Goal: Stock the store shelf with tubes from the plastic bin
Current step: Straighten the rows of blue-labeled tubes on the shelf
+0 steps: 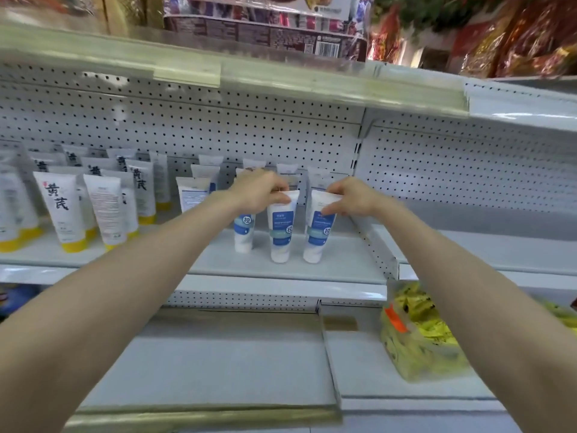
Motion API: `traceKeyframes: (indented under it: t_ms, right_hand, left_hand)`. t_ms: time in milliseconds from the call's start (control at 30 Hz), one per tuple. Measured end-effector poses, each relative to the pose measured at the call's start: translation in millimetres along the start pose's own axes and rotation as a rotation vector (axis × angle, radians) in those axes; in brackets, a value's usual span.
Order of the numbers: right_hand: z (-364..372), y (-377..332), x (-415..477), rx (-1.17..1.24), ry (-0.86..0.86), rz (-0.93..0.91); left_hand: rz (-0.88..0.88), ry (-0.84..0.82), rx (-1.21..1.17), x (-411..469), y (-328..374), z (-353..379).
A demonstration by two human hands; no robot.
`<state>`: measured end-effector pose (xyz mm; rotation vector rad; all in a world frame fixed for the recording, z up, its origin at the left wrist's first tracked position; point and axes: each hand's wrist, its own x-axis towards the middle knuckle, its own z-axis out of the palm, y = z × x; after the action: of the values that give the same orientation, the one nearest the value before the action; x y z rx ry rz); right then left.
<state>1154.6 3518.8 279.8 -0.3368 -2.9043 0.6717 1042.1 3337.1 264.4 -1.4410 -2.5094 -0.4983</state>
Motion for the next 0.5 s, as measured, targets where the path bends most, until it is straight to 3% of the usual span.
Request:
traceKeyframes:
  t_ms: [500]
  right_hand:
    - [3,21,37,-0.077,-0.014,0.025]
  left_hand:
    - [0.041,-0.055,-0.021,35,-17,14]
